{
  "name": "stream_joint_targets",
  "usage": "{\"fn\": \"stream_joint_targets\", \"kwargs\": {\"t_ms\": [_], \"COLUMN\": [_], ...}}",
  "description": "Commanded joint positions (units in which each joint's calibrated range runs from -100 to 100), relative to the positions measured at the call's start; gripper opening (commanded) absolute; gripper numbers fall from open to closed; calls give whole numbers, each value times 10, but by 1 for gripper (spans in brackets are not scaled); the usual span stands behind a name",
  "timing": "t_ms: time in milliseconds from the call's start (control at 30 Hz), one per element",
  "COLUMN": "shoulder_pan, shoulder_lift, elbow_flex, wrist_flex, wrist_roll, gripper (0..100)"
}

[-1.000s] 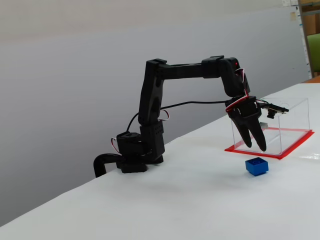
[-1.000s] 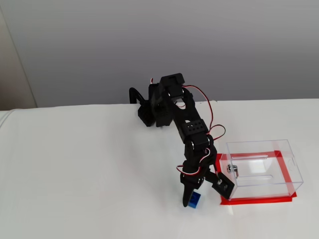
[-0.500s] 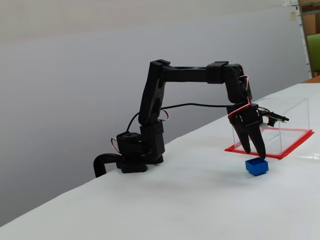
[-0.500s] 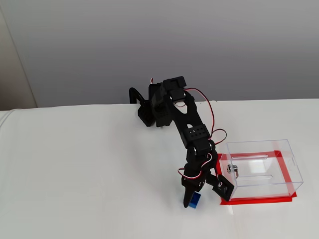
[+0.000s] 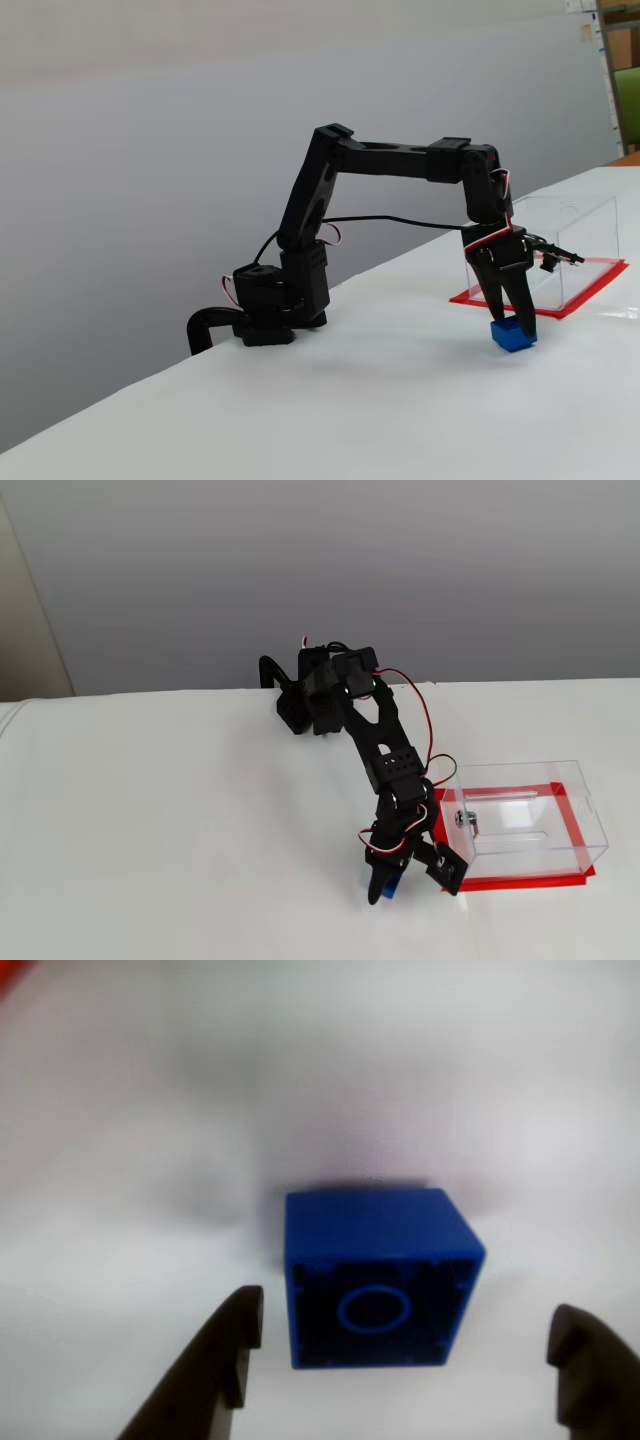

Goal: Pick the blue lego brick and place it into the transparent box

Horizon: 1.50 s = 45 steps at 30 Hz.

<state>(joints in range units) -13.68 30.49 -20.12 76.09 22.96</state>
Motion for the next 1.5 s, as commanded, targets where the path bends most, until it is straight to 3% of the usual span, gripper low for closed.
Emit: {"fn": "stream_joint_targets", "kwargs": {"t_ms": [0, 600, 1033, 1467], "shoulder_pan": [-1, -6, -9, -9], "shoulder_lift": [-1, 29, 32, 32], "elbow_flex": [-33, -52, -61, -61], "wrist_flex": [-3, -5, -5, -6], "wrist_roll": [-3, -3, -3, -3], "gripper": [32, 32, 9, 8]}}
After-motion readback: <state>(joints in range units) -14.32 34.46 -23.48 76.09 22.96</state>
